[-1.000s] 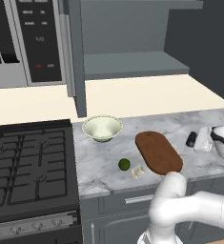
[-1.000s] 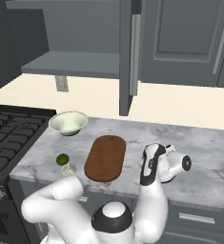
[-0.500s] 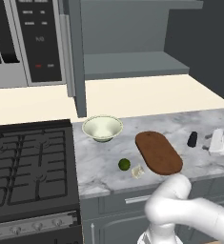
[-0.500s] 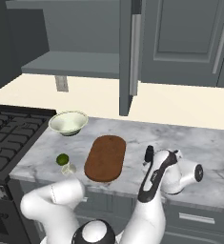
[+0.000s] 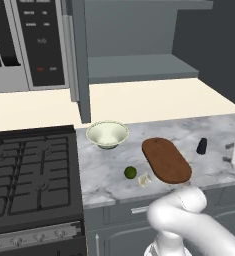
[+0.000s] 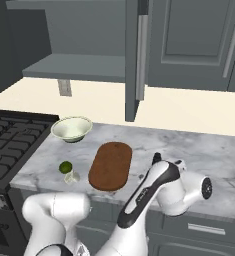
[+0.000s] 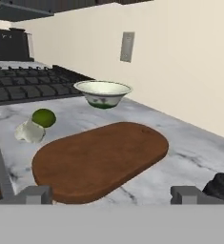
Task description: Open the cabinet. Place the bowl and condiment on the counter. Then place the lime and garlic on the cutting board.
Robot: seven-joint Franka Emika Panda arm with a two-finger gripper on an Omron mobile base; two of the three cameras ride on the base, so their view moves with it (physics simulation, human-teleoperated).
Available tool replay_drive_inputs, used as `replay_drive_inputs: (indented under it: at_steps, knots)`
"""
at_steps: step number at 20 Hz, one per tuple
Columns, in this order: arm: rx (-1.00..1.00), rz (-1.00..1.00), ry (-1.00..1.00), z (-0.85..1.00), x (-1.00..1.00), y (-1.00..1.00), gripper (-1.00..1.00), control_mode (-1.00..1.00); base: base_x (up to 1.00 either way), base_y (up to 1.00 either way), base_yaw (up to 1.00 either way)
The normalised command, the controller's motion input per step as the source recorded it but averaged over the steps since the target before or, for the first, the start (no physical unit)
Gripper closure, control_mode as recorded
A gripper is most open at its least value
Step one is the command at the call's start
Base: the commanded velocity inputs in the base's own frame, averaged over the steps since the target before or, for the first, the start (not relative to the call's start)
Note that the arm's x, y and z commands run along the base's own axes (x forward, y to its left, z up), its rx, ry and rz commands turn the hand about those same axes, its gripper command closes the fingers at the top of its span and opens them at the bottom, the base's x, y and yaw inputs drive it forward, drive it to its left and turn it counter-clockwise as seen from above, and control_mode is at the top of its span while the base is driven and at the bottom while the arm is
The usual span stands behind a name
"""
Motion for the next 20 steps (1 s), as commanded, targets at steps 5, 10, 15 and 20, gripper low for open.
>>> replay_drive_inputs:
  at_steps: [5, 10, 15, 20]
  knots:
    - [-0.09, -0.12, 0.02, 0.23, -0.9, 1.0, -1.0, -1.0, 0.0, 0.0, 0.0]
    - [-0.12, -0.11, 0.02, 0.5, -0.73, 1.0, -1.0, -1.0, 0.0, 0.0, 0.0]
    - [-0.15, 0.0, 0.12, 0.17, -0.2, 1.0, -1.0, -1.0, 0.0, 0.0, 0.0]
    - [-0.19, 0.0, 0.15, 0.66, 0.04, 1.0, -1.0, -1.0, 0.0, 0.0, 0.0]
